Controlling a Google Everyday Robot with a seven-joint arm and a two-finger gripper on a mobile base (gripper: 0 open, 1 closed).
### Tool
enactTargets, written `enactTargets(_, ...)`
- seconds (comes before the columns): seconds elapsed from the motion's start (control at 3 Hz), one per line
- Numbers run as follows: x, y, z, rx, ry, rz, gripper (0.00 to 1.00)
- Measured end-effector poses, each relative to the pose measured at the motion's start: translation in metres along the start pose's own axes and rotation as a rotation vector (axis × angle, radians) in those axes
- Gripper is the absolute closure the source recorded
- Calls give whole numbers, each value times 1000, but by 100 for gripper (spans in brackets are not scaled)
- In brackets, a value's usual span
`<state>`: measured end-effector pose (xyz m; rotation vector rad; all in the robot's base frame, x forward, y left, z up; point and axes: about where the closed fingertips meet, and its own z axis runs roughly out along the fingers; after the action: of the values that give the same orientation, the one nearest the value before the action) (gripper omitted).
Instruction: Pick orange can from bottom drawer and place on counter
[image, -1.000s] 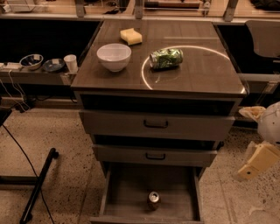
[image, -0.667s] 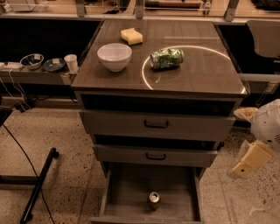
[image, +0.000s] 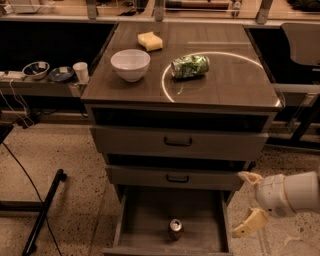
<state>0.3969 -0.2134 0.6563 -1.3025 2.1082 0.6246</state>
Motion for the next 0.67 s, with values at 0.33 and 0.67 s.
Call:
enactTargets(0.33,34,-13,44,9,-138,-9,0)
enactTargets(0.67,48,-7,64,-28,-156,-3,0)
